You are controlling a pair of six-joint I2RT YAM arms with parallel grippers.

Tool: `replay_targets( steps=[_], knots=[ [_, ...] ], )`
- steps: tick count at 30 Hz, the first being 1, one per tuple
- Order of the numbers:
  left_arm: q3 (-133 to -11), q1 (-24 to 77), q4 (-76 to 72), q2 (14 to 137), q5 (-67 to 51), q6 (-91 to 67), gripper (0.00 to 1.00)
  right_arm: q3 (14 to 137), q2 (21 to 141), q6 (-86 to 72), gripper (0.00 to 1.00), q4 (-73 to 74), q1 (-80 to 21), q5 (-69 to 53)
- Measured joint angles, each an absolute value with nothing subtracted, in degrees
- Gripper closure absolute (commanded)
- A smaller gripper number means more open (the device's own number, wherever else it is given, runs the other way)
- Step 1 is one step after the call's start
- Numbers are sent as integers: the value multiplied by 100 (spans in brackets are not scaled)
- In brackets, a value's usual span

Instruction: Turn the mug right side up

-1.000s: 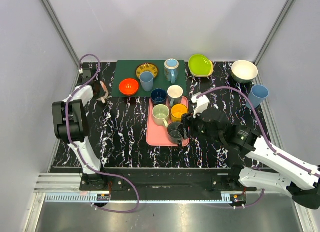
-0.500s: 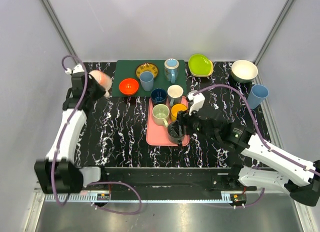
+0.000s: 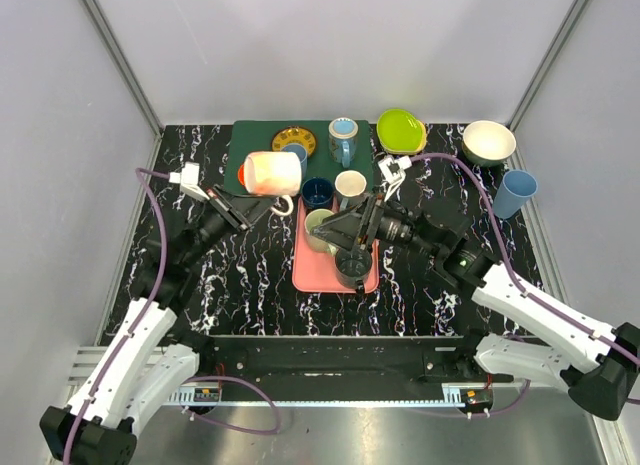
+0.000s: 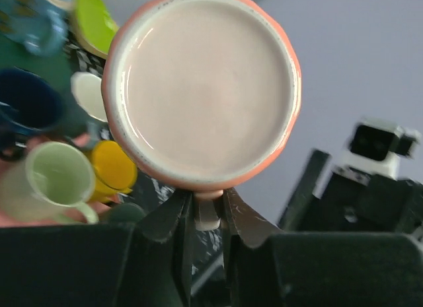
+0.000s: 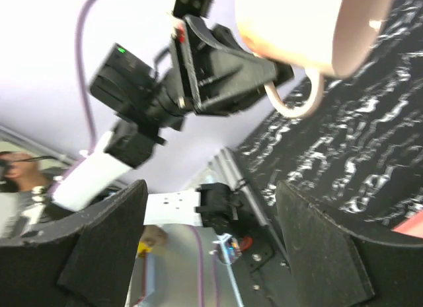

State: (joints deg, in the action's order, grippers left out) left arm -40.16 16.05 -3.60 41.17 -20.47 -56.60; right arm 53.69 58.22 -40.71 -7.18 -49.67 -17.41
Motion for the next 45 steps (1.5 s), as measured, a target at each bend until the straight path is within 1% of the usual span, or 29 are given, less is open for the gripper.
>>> replay_targets(
  steps=[4, 9, 15, 17, 20, 21, 24, 25, 27, 28, 31, 32, 33, 34, 37, 39, 40, 41, 43, 44, 45],
  knots=[
    [-3876, 2025, -840, 4014, -2416, -6154, 100, 5078, 5955, -4917, 14, -1885, -4707, -2412],
    [-3887, 2418, -1420, 3835, -2652, -6394, 100, 5054, 6541, -5612, 14, -2847, -4696, -3028],
    [-3887, 2705, -1669, 3785, -2746, -6464, 100, 5137, 6895, -5776, 15, -2969, -4689, -3387],
    [-3887, 2797, -1660, 3785, -2755, -6464, 100, 5271, 6954, -5774, 17, -2976, -4689, -3459],
    [-3885, 2921, -1643, 3785, -2759, -6458, 100, 5476, 7050, -5771, 23, -3015, -4689, -3551],
    [-3883, 2958, -1671, 3782, -2724, -6455, 100, 5527, 7098, -5774, 26, -3022, -4685, -3570],
    [-3879, 3000, -1688, 3732, -2652, -6442, 100, 5636, 7271, -5778, 40, -3048, -4681, -3632],
    [-3879, 3015, -1697, 3721, -2637, -6438, 100, 5662, 7332, -5795, 49, -3059, -4681, -3662],
    [-3879, 3061, -1723, 3715, -2600, -6416, 100, 5690, 7446, -5811, 55, -3107, -4678, -3726],
    [-3879, 3079, -1723, 3719, -2552, -6407, 100, 5697, 7491, -5852, 63, -3146, -4681, -3756],
    [-3870, 3094, -1686, 3723, -2453, -6364, 100, 5710, 7553, -5957, 76, -3225, -4678, -3861],
    [-3859, 3103, -1704, 3723, -2427, -6344, 100, 5723, 7553, -5986, 87, -3236, -4678, -3872],
    [-3854, 3109, -1708, 3721, -2416, -6346, 100, 5739, 7553, -5992, 96, -3249, -4676, -3896],
    [-3852, 3122, -1715, 3717, -2414, -6355, 100, 5745, 7553, -6025, 100, -3319, -4670, -3929],
    [-3850, 3166, -1791, 3695, -2401, -6366, 99, 5765, 7555, -5996, 100, -3422, -4652, -4025],
    [-3852, 3186, -1708, 3662, -2353, -6318, 83, 5771, 7553, -5933, 100, -3369, -4652, -4029],
    [-3852, 3190, -1627, 3638, -2322, -6283, 72, 5784, 7544, -5850, 100, -3262, -4652, -4014],
    [-3852, 3192, -1496, 3603, -2287, -6237, 49, 5843, 7518, -5706, 100, -2998, -4654, -3994],
    [-3927, 3214, -1066, 3535, -2182, -5959, 36, 6075, 7424, -5188, 100, -2099, -4694, -3828],
    [-4021, 3229, -786, 3514, -2110, -5795, 32, 6237, 7367, -4934, 100, -1516, -4727, -3603],
    [-4143, 3249, -456, 3472, -1959, -5618, 25, 6361, 7325, -4698, 100, -1081, -4740, -3424]
  ],
)
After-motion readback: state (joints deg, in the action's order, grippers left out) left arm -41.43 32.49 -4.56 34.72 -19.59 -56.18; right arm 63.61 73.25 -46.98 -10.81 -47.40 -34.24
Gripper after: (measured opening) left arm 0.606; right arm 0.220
